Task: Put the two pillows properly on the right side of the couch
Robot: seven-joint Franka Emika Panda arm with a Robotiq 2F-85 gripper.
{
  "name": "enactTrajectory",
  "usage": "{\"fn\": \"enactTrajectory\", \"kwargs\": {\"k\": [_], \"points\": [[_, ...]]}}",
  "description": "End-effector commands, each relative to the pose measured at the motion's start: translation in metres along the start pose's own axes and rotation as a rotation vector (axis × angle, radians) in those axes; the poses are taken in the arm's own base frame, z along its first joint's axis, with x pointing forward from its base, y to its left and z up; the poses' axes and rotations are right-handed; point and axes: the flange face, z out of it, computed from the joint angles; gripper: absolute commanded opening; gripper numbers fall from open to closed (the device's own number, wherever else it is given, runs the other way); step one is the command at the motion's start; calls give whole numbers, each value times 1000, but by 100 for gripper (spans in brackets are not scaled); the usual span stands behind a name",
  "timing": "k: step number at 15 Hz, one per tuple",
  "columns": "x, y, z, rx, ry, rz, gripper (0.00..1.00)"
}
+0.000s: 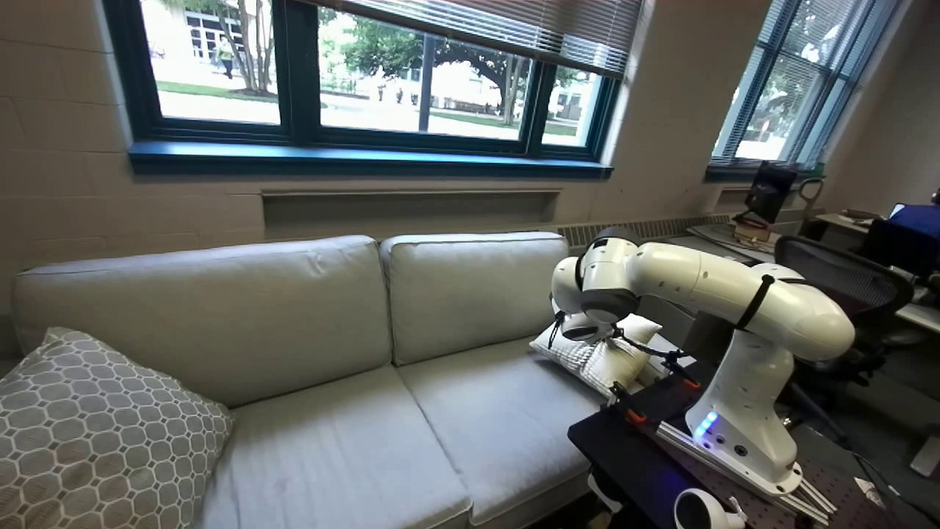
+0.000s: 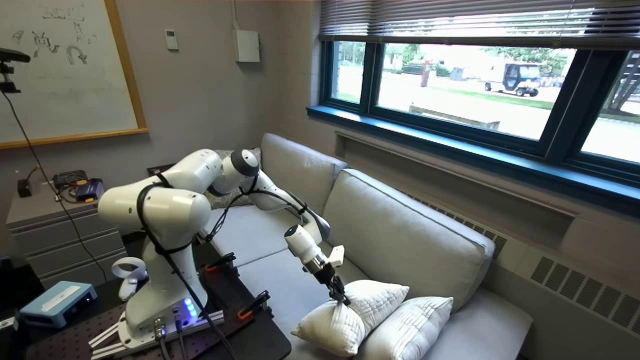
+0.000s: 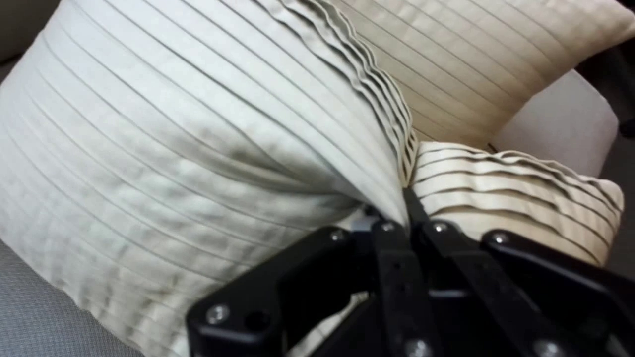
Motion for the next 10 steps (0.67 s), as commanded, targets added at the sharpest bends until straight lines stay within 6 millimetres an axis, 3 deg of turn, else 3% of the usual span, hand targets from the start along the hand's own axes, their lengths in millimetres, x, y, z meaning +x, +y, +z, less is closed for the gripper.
{"fn": "enactTrajectory", "kwargs": {"k": [1,10], "points": [[-4,-6,-15,63,-44,57,3],[-35,8,-24,118,-121,43,3]]}}
